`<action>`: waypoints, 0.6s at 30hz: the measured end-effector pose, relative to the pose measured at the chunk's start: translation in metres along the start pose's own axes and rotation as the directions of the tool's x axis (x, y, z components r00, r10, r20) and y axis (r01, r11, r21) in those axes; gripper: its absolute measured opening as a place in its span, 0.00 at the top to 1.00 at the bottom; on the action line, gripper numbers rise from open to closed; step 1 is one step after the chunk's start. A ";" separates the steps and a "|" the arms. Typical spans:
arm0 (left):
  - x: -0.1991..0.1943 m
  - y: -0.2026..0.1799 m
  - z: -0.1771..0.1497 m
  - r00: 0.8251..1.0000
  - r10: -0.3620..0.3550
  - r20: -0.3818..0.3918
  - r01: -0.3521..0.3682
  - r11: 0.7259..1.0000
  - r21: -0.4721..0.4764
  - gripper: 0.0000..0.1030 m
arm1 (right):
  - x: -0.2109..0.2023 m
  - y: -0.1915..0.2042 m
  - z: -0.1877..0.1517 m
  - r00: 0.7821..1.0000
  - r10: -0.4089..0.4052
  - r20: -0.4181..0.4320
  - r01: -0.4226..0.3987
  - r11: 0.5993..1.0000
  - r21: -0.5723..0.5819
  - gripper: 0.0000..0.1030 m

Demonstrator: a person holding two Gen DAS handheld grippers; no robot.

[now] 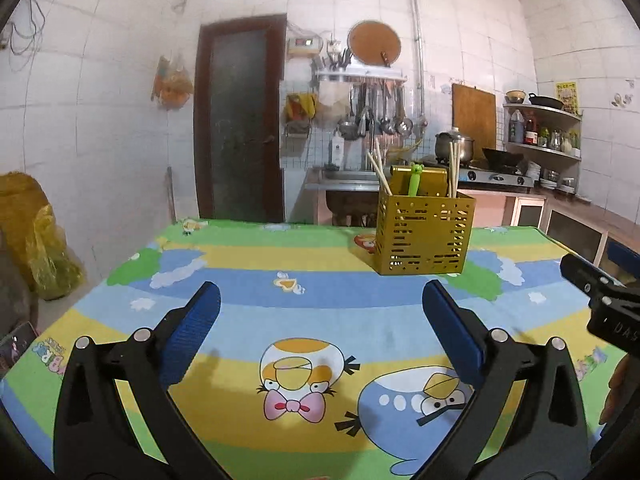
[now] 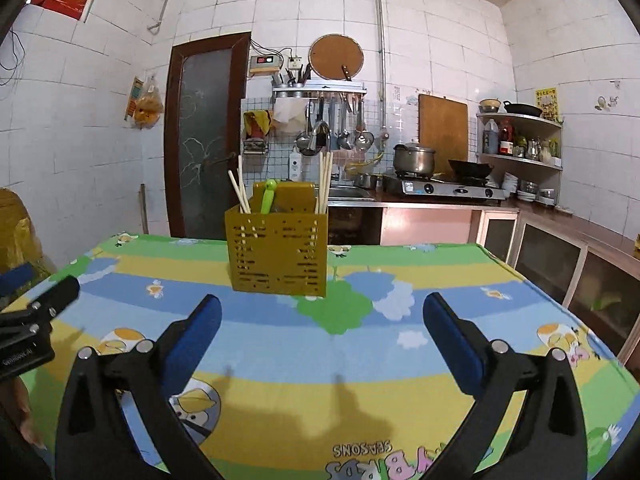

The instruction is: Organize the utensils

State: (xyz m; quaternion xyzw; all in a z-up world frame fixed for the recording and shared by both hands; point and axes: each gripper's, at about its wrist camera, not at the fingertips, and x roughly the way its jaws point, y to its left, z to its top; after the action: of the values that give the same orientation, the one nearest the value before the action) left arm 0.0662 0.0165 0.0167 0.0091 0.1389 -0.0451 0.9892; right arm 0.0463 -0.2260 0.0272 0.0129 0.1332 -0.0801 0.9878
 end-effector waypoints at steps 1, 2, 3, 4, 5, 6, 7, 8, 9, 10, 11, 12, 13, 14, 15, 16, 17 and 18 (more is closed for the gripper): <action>0.000 -0.001 -0.002 1.000 0.008 0.016 -0.008 1.000 0.005 0.05 | -0.001 0.000 -0.004 1.000 -0.006 0.014 0.006 1.000 -0.001 0.04; 0.000 -0.001 -0.004 1.000 0.015 0.024 -0.016 1.000 0.010 0.05 | -0.001 0.000 -0.006 1.000 -0.009 0.023 0.009 1.000 -0.003 0.04; 0.000 0.000 -0.006 1.000 0.019 0.025 -0.019 1.000 0.012 0.05 | 0.000 0.001 -0.008 1.000 -0.011 0.029 0.011 1.000 -0.007 0.04; 0.002 -0.001 -0.010 1.000 0.019 0.024 -0.020 1.000 0.017 0.05 | 0.000 0.001 -0.011 0.999 -0.013 0.030 0.013 1.000 -0.010 0.04; 0.001 -0.002 -0.013 1.000 0.018 0.023 -0.018 1.000 0.021 0.05 | 0.001 0.000 -0.012 0.999 -0.012 0.030 0.013 1.000 -0.009 0.04; 0.001 -0.003 -0.014 1.000 0.017 0.022 -0.017 1.000 0.026 0.05 | 0.002 0.000 -0.013 1.000 -0.009 0.027 0.010 1.000 -0.007 0.04; 0.001 -0.004 -0.014 1.000 0.015 0.019 -0.016 0.999 0.030 0.05 | 0.003 0.000 -0.015 1.000 -0.007 0.025 0.007 1.000 -0.007 0.04; 0.001 -0.004 -0.014 1.000 0.010 0.020 -0.011 1.000 0.029 0.05 | 0.004 0.000 -0.015 1.000 -0.006 0.024 0.006 1.000 -0.005 0.04; 0.000 -0.003 -0.014 1.000 0.007 0.020 -0.008 1.000 0.029 0.05 | 0.004 -0.001 -0.015 1.000 -0.005 0.027 0.005 1.000 -0.002 0.04; 0.001 -0.003 -0.014 1.000 0.005 0.019 -0.005 1.000 0.029 0.05 | 0.003 -0.002 -0.015 0.999 -0.004 0.035 0.004 1.000 0.004 0.04; 0.001 -0.003 -0.014 1.000 0.003 0.017 -0.004 1.000 0.028 0.05 | 0.001 -0.002 -0.016 0.999 -0.003 0.038 0.003 1.000 0.005 0.04; 0.001 -0.003 -0.014 1.000 0.003 0.015 -0.003 1.000 0.027 0.05 | 0.001 -0.002 -0.016 0.999 -0.003 0.039 0.003 1.000 0.005 0.04; 0.001 -0.003 -0.014 1.000 0.002 0.015 -0.002 1.000 0.024 0.05 | 0.002 -0.002 -0.017 0.999 -0.003 0.037 0.003 1.000 0.005 0.04; 0.001 -0.003 -0.014 1.000 0.002 0.017 -0.002 1.000 0.024 0.05 | 0.002 -0.002 -0.016 0.999 -0.002 0.037 0.002 1.000 0.005 0.04; 0.001 -0.003 -0.014 1.000 0.001 0.018 -0.002 1.000 0.025 0.05 | 0.002 -0.003 -0.017 0.999 -0.002 0.036 0.001 1.000 0.006 0.04; 0.001 -0.004 -0.014 1.000 0.001 0.019 -0.001 1.000 0.024 0.05 | 0.002 -0.003 -0.017 0.999 -0.002 0.036 0.002 1.000 0.009 0.04; 0.001 -0.004 -0.014 1.000 0.001 0.021 -0.001 1.000 0.024 0.05 | 0.001 -0.004 -0.018 0.999 -0.002 0.037 0.002 1.000 0.010 0.04; 0.000 -0.004 -0.015 1.000 0.001 0.023 -0.002 1.000 0.024 0.05 | 0.001 -0.004 -0.018 0.999 -0.002 0.039 0.001 1.000 0.012 0.04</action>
State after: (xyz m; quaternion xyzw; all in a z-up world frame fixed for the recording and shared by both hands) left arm 0.0619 0.0124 0.0025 0.0206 0.1272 -0.0462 0.9906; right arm 0.0414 -0.2290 0.0093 0.0169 0.1135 -0.0819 0.9900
